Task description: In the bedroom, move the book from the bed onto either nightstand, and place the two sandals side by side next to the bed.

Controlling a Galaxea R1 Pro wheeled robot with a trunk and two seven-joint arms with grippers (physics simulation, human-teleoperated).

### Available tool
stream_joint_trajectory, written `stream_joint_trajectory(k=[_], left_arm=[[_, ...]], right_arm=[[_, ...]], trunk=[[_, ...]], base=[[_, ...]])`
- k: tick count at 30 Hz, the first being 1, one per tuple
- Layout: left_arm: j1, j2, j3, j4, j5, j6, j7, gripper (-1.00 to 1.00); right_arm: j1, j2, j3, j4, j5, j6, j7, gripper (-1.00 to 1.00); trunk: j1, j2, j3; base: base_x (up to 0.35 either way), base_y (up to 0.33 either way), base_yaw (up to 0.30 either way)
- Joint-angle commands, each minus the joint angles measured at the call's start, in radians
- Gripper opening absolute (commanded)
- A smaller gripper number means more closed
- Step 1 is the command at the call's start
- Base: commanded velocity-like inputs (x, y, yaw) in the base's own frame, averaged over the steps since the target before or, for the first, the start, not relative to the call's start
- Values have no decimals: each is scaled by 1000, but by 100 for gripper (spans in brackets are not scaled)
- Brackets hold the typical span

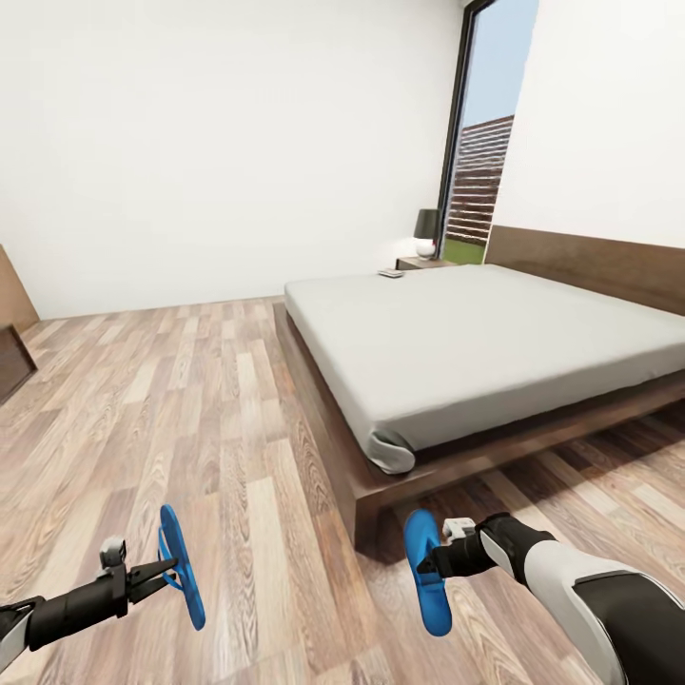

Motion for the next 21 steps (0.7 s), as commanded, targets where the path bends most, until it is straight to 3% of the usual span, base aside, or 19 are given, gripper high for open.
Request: stream_joint_trajectory(k=[1, 14, 21], left_arm=[[-1, 0, -6, 0, 7, 11, -3, -100], [-1, -1, -6, 1, 7, 15, -1, -100], [-1, -2, -6, 3, 7, 15, -2, -100]], right_arm=[[-1, 0, 5, 1, -1, 1, 5, -100], [1, -2, 2, 18, 8, -32, -11, -100], [4, -1, 4, 36, 7, -36, -142, -100]], trunk=[[0, 0, -1], [0, 0, -1], [0, 0, -1]], base=[[-59, -113, 159], [-10, -33, 33], [0, 0, 0]])
